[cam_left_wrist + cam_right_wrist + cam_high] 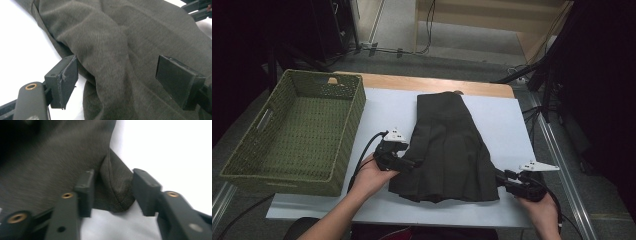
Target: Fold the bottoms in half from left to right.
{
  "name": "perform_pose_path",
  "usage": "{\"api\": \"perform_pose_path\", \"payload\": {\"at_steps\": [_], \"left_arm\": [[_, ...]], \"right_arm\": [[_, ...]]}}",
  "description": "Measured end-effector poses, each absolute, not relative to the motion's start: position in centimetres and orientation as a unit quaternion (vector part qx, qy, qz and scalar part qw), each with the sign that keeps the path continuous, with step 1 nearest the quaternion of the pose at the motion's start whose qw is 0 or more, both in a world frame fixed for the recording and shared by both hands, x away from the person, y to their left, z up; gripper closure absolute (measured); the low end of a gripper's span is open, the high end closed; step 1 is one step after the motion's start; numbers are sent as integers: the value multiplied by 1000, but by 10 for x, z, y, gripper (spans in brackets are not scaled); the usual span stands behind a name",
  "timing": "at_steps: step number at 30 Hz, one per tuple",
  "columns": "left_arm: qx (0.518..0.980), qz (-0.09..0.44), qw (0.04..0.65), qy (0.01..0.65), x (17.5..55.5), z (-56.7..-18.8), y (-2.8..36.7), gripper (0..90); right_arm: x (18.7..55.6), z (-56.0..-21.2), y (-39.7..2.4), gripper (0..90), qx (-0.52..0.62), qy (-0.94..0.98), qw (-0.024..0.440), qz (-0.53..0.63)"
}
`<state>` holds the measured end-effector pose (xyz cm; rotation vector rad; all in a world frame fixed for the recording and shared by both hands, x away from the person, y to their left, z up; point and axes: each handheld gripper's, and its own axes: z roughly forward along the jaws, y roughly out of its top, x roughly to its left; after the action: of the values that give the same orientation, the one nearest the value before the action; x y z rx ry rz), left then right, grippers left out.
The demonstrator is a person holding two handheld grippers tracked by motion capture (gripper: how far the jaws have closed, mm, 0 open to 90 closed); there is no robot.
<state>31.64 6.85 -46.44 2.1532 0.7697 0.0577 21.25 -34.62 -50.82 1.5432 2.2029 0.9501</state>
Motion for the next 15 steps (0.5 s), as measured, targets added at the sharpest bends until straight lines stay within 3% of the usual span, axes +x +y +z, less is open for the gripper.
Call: {"api": "perform_pose_path", "payload": {"at_steps": [2, 4, 5, 6, 7, 8, 9, 10, 11, 15], "left_arm": [[860, 21, 409, 306, 314, -469, 68, 190], [865, 15, 397, 306, 313, -474, 66, 190], [868, 10, 393, 304, 311, -477, 64, 190], [872, 6, 386, 302, 310, -480, 61, 190], [877, 1, 377, 297, 309, -482, 58, 198], [882, -3, 371, 291, 307, -485, 54, 198], [888, 2, 364, 282, 303, -489, 48, 198], [888, 2, 364, 282, 303, -489, 48, 198], [888, 6, 364, 279, 302, -489, 47, 197], [884, -1, 372, 284, 302, -489, 48, 196]], "right_arm": [[213, -516, -342, 468, 514, 784, 150, 314], [211, -519, -339, 510, 495, 789, 173, 321], [210, -519, -337, 643, 508, 779, 151, 335], [210, -519, -337, 643, 508, 779, 151, 335], [211, -517, -333, 740, 510, 782, 140, 329], [211, -517, -333, 740, 510, 782, 140, 329], [213, -513, -330, 808, 530, 776, 103, 325], [213, -513, -330, 808, 530, 776, 103, 325], [214, -511, -326, 830, 538, 773, 54, 333], [209, -502, -311, 834, 529, 764, 14, 369]]}}
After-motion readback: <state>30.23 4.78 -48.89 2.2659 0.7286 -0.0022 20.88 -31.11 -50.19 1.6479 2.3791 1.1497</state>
